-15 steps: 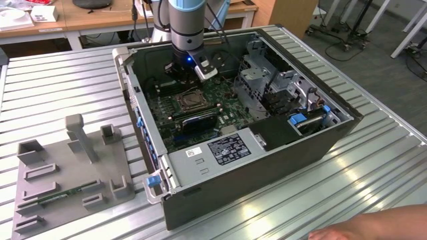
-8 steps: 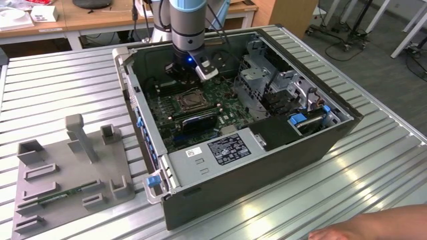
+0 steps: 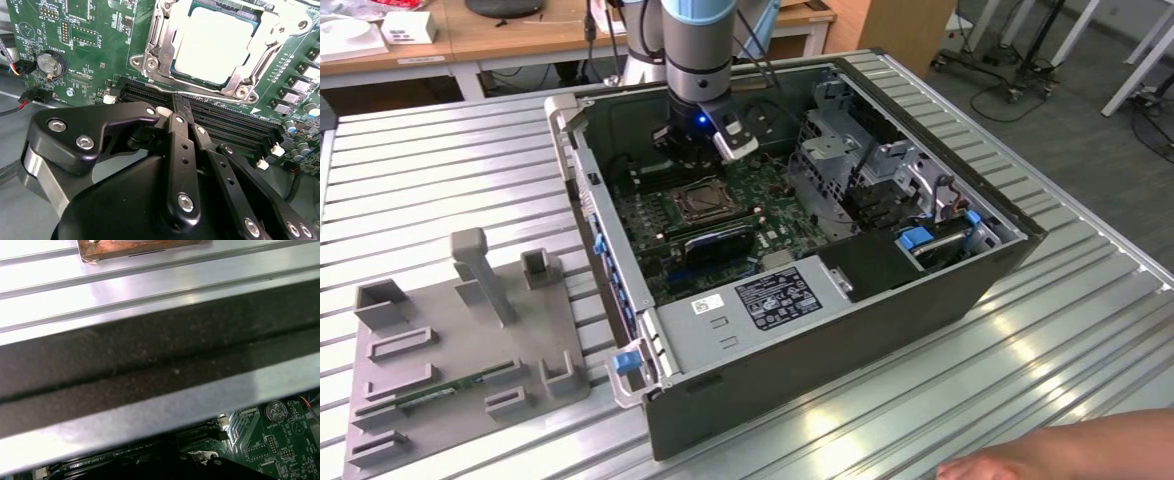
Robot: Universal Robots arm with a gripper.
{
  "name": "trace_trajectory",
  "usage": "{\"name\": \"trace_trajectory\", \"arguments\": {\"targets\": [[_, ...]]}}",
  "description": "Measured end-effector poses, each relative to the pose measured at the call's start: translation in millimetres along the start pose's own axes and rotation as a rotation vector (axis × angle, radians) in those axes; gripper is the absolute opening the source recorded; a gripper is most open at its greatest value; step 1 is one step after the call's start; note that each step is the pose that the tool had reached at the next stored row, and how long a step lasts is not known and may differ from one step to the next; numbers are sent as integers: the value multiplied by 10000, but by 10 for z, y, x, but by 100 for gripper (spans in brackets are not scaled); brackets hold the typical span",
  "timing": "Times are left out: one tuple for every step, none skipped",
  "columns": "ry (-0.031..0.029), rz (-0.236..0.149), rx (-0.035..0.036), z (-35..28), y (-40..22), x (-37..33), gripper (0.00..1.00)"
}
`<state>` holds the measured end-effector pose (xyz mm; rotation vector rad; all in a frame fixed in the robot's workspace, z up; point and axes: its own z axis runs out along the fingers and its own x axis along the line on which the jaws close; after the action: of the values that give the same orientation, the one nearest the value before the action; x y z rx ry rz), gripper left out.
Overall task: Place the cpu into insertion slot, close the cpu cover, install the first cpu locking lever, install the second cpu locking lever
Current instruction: 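Install the first cpu locking lever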
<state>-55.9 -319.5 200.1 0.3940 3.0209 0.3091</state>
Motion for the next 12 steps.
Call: {"name": "trace_trajectory", "arguments": {"targets": [[0, 0, 0, 0, -2, -1, 10], [0, -1, 1, -1, -5, -1, 10], [-1, -1, 1, -2, -8, -2, 10], [-3, -1, -1, -2, -11, -3, 10], [-5, -2, -1, -3, -14, -4, 10], [-8, -2, -2, -4, -18, -5, 10], [-11, -2, -3, -5, -23, -7, 10], [-13, -3, -3, -6, -30, -8, 10], [-15, -4, -4, -7, -35, -10, 10], [-17, -4, -5, -8, -41, -11, 10], [-19, -4, -5, -9, -45, -13, 10], [-21, -4, -5, -10, -49, -13, 10]]}}
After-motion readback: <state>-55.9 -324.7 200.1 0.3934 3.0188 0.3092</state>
